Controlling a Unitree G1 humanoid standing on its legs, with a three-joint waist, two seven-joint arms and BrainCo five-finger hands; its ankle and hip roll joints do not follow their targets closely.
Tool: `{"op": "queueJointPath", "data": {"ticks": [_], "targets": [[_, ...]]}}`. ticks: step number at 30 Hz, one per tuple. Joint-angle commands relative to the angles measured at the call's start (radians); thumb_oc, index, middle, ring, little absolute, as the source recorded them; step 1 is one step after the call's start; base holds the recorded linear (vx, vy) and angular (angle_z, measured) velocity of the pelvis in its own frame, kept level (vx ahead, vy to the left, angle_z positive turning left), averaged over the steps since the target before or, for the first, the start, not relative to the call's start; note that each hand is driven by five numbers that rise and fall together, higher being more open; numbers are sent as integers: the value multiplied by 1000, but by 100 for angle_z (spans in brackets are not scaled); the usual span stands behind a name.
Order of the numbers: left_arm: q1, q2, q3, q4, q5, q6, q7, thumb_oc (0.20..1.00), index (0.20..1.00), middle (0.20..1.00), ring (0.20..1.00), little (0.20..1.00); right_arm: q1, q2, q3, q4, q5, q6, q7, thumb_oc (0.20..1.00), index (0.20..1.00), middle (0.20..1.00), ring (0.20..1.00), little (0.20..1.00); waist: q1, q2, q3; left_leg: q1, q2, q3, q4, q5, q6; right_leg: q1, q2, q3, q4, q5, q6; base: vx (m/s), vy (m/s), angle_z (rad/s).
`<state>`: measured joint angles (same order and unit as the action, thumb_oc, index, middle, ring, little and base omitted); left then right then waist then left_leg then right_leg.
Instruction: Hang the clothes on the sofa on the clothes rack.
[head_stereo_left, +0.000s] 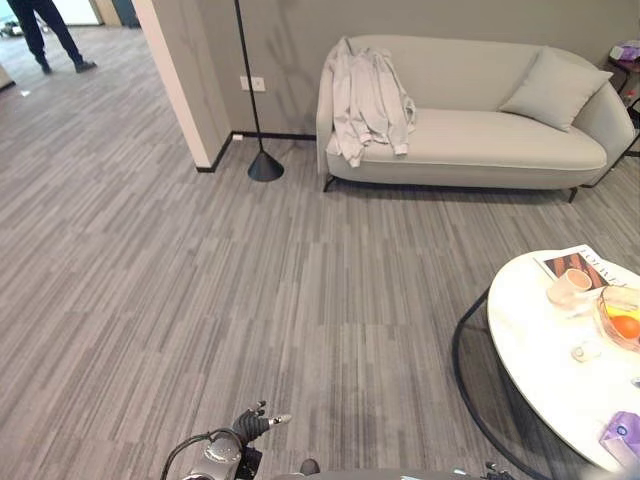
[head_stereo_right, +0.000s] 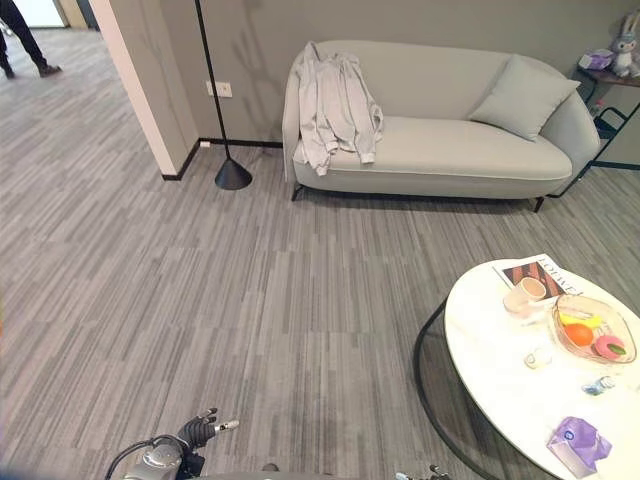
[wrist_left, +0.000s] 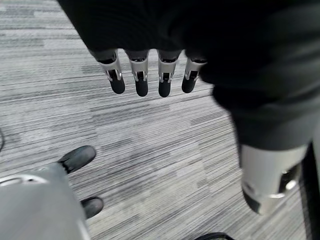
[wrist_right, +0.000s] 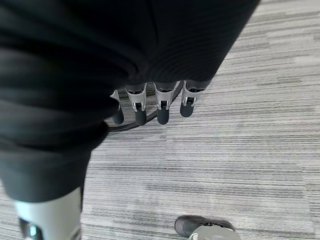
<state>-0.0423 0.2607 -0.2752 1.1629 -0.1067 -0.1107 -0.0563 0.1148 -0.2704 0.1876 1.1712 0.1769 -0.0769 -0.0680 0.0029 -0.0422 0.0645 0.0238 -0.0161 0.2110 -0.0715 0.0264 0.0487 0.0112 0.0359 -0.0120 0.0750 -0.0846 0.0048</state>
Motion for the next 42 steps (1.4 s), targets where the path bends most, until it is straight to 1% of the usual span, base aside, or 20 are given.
{"op": "queueJointPath", "data": {"ticks": [1, 11, 17, 20, 26, 27, 28, 30, 31, 32, 33, 34, 35, 36, 37, 38, 39, 40, 41, 42], "targets": [[-69, 16, -6, -5, -15, -32, -5, 1000, 1000, 1000, 1000, 1000, -27, -8, 28, -18, 9, -25, 8, 1000, 1000, 1000, 1000, 1000, -1, 8, 15, 77, 8, 7, -16, -68, -95, 7, -44, 88, -103, 103, 157, 0, 0, 0], [-59, 10, 4, 3, -4, -27, 17, 1000, 1000, 1000, 1000, 1000, -9, -12, 22, -41, 5, -26, 2, 1000, 1000, 1000, 1000, 1000, 0, 9, 16, 89, 9, 7, -16, -74, -95, 12, -43, 93, -104, 101, 155, 7, -3, 0], [-53, 9, 0, 7, 21, -25, 26, 1000, 1000, 1000, 1000, 1000, -2, -21, 13, -91, 15, -30, -4, 1000, 1000, 1000, 1000, 1000, -5, 12, 19, 92, 10, 7, -16, -74, -97, 14, -39, 99, -99, 95, 153, 5, -7, 0], [-60, 13, -1, -3, 18, -22, 28, 1000, 1000, 1000, 1000, 1000, 3, -31, 13, -149, 4, -33, -8, 1000, 1000, 1000, 1000, 1000, -12, 15, 19, 93, 16, 4, -16, -71, -101, 10, -33, 104, -88, 87, 149, 52, -76, -6], [-81, 21, -1, -25, -9, -22, 35, 1000, 1000, 1000, 1000, 1000, 8, -45, 7, -189, 8, -36, -9, 1000, 1000, 1000, 1000, 1000, -25, 24, 29, 99, 29, 4, -16, -69, -109, -14, -10, 128, -53, 67, 134, 47, -72, -8], [-96, 26, -3, -42, -29, -22, 38, 1000, 1000, 1000, 1000, 1000, 6, -52, 8, -205, 7, -37, -12, 1000, 1000, 1000, 1000, 1000, -30, 21, 49, 77, 41, -1, 20, -67, -113, -31, 6, 150, -20, 50, 121, -9, -57, -5], [-96, 26, -3, -42, -29, -22, 38, 1000, 1000, 1000, 1000, 1000, 6, -52, 8, -205, 7, -37, -12, 1000, 1000, 1000, 1000, 1000, -30, 20, 47, 73, 41, -1, 24, -69, -113, -34, 6, 150, -18, 50, 121, -8, -143, -5], [-102, 35, -3, -86, -74, -25, 37, 1000, 1000, 1000, 1000, 1000, 16, -73, 7, -261, 10, -43, -15, 1000, 1000, 1000, 1000, 1000, -26, -4, 89, -35, 52, -9, 215, -102, -117, -58, 13, 164, 23, 39, 99, -3, -161, -2], [-101, 33, -3, -93, -86, -24, 38, 1000, 1000, 1000, 1000, 1000, 20, -80, 3, -276, 13, -44, -15, 1000, 1000, 1000, 1000, 1000, -23, -10, 102, -71, 55, -16, 276, -98, -113, -61, 8, 162, 30, 37, 92, 2, -93, 10], [-101, 33, -4, -93, -86, -24, 37, 1000, 1000, 1000, 1000, 1000, 20, -80, 3, -276, 13, -44, -15, 1000, 1000, 1000, 1000, 1000, -24, -9, 100, -76, 57, -17, 282, -101, -114, -64, 9, 160, 31, 37, 92, 43, -117, 3], [-106, 24, -8, -105, -114, -25, 47, 1000, 1000, 1000, 1000, 1000, 23, -94, -11, -288, 28, -45, -29, 1000, 1000, 1000, 1000, 1000, -19, -21, 126, -185, 55, -47, 375, -74, -109, -70, -5, 149, 38, 28, 78, 134, -83, -3], [-102, 17, -6, -109, -127, -25, 44, 1000, 1000, 1000, 1000, 1000, 33, -92, -19, -292, 32, -45, -30, 1000, 1000, 1000, 1000, 1000, -18, -16, 121, -213, 48, -55, 341, -80, -99, -64, -7, 140, 30, 18, 80, 140, -80, -4], [-102, 17, -6, -109, -127, -25, 44, 1000, 1000, 1000, 1000, 1000, 34, -93, -19, -292, 32, -45, -30, 1000, 1000, 1000, 1000, 1000, -21, -16, 121, -213, 46, -57, 340, -80, -98, -63, -9, 138, 30, 16, 81, 226, 16, 25], [-91, 13, -3, -113, -132, -25, 41, 1000, 1000, 1000, 1000, 1000, 39, -93, -25, -293, 34, -46, -28, 1000, 1000, 1000, 1000, 1000, -15, -9, 116, -228, 44, -60, 288, -62, -97, -52, -4, 137, 19, 11, 81, 251, 40, 46], [-77, 11, -1, -118, -131, -29, 42, 1000, 1000, 1000, 1000, 1000, 41, -98, -26, -291, 31, -49, -29, 1000, 1000, 1000, 1000, 1000, -5, -1, 114, -250, 42, -63, 240, -14, -102, -37, 1, 135, 6, 5, 82, 482, 95, 49], [-62, 9, -1, -129, -124, -34, 38, 1000, 1000, 1000, 1000, 1000, 27, -103, -29, -278, 33, -50, -35, 1000, 1000, 1000, 1000, 1000, 17, 11, 116, -307, 38, -49, 94, 36, -116, -4, 0, 136, -15, -8, 83, 372, 80, 21], [-61, 9, -1, -129, -124, -33, 38, 1000, 1000, 1000, 1000, 1000, 28, -103, -29, -278, 33, -50, -35, 1000, 1000, 1000, 1000, 1000, 17, 8, 119, -297, 33, -48, 83, 41, -115, 2, -4, 137, -16, -10, 84, 400, 97, 13], [-51, 7, 7, -127, -130, -37, 39, 1000, 1000, 1000, 1000, 1000, 19, -101, -31, -254, 33, -52, -40, 1000, 1000, 1000, 1000, 1000, 29, 8, 118, -317, 23, -41, 5, 53, -118, 31, -5, 149, -31, -25, 86, 447, 98, -6], [-28, 0, 24, -117, -138, -34, 30, 1000, 1000, 1000, 1000, 1000, 12, -98, -35, -222, 11, -51, -38, 1000, 1000, 1000, 1000, 1000, 41, 20, 94, -337, 30, -25, -16, 56, -126, 74, 3, 159, -49, -48, 94, 609, 154, -5], [-17, -5, 28, -115, -138, -36, 32, 1000, 1000, 1000, 1000, 1000, 15, -96, -32, -223, 7, -52, -38, 1000, 1000, 1000, 1000, 1000, 46, 27, 85, -327, 37, -12, -16, 96, -120, 90, 4, 167, -58, -60, 94, 453, 116, -23]]}}
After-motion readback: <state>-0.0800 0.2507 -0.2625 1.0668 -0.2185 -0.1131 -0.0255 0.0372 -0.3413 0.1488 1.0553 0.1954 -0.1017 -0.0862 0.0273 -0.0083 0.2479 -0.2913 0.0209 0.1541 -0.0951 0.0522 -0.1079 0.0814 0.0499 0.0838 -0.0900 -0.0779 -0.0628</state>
